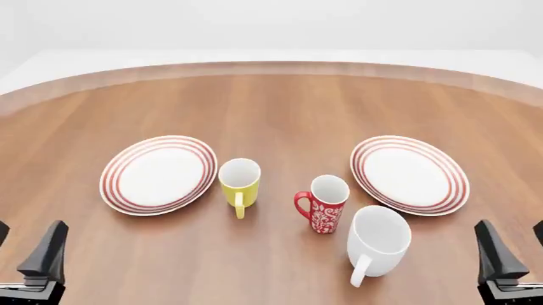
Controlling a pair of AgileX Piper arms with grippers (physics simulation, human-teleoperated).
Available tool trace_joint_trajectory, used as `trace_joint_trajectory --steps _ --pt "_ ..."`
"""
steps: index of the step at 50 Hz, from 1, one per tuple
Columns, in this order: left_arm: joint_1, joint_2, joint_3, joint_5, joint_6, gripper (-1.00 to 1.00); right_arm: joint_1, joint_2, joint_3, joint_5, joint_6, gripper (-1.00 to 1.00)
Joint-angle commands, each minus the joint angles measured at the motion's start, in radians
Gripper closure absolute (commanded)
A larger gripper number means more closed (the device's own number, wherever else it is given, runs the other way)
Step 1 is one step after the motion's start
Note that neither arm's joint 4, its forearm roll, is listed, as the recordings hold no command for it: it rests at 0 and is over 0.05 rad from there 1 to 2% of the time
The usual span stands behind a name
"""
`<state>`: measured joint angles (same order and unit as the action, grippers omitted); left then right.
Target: Put the red mug on the left plate.
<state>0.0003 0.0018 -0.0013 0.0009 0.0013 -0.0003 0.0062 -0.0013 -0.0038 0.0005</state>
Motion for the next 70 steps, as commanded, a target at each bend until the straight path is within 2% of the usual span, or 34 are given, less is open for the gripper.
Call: trace_joint_trajectory --steps 1,20,29,37,38,42,48,55,70 --pt "0.0 0.002 -0.003 0.005 0.004 -1.0 -0.001 0.013 -0.001 -0.008 0.002 -1.0" --pt "0.0 0.005 -0.01 0.006 0.015 -1.0 -0.004 0.028 -0.002 -0.024 0.003 -1.0" --pt "0.005 0.027 -0.056 0.016 0.007 -1.0 -0.003 0.09 -0.001 -0.088 0.005 -1.0" --pt "-0.021 0.068 -0.11 0.012 0.027 -1.0 -0.004 0.077 -0.002 -0.075 0.005 -1.0" --pt "-0.042 0.106 -0.144 -0.002 0.032 -1.0 -0.003 0.062 -0.002 -0.061 0.005 -1.0" --pt "-0.057 0.148 -0.179 -0.022 0.009 -1.0 -0.001 0.065 -0.002 -0.066 0.003 -1.0" --pt "-0.084 0.253 -0.231 -0.07 0.053 -1.0 0.0 0.05 -0.002 -0.052 0.001 -1.0" --pt "-0.122 0.307 -0.262 -0.094 0.073 -1.0 0.003 0.037 -0.003 -0.041 -0.003 -1.0" --pt "-0.263 0.528 -0.374 -0.149 0.16 -1.0 0.003 0.013 -0.005 -0.021 -0.004 -1.0"
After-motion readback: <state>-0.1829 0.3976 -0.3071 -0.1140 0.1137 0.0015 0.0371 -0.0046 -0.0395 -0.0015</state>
